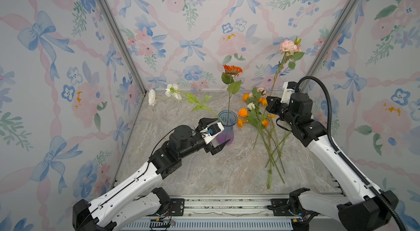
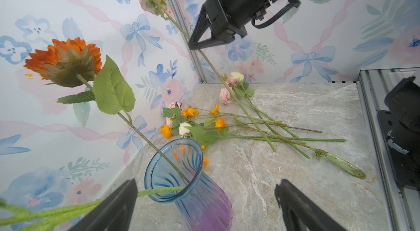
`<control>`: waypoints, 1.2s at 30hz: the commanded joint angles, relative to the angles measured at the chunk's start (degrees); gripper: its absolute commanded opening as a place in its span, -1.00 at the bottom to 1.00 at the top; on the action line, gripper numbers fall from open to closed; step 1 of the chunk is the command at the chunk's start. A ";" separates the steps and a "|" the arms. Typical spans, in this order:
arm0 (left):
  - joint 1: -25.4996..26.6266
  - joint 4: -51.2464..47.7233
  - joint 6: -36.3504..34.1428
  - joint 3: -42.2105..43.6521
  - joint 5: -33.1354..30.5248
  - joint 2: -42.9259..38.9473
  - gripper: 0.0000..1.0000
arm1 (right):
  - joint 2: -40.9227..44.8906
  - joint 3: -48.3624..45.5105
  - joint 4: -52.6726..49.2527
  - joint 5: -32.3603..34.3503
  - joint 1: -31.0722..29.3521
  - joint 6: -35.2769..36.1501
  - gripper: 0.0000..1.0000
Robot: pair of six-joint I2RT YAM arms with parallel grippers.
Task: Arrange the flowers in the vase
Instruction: 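Lift the pink rose with the right gripper while the left gripper grips the vase, then carry the pink rose over the vase and lower its stem in with the right gripper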
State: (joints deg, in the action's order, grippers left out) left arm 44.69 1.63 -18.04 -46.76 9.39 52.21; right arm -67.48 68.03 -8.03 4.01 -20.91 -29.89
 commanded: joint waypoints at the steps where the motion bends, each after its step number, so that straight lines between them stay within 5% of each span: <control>1: -0.87 0.48 -1.03 0.44 -0.41 -0.69 0.96 | 1.82 3.10 12.07 6.67 -3.67 0.13 -1.00; 16: -1.78 1.41 0.11 0.49 0.72 -1.08 0.96 | -1.69 3.83 29.80 14.93 -13.48 -1.31 -1.00; 36: -2.07 1.54 0.55 0.37 2.02 0.02 0.96 | -10.78 -6.01 35.82 19.32 -18.86 -4.74 -1.00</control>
State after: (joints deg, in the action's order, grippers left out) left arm 43.09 1.67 -17.96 -46.76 10.31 52.07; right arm -77.82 64.16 23.68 21.43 -38.54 -33.54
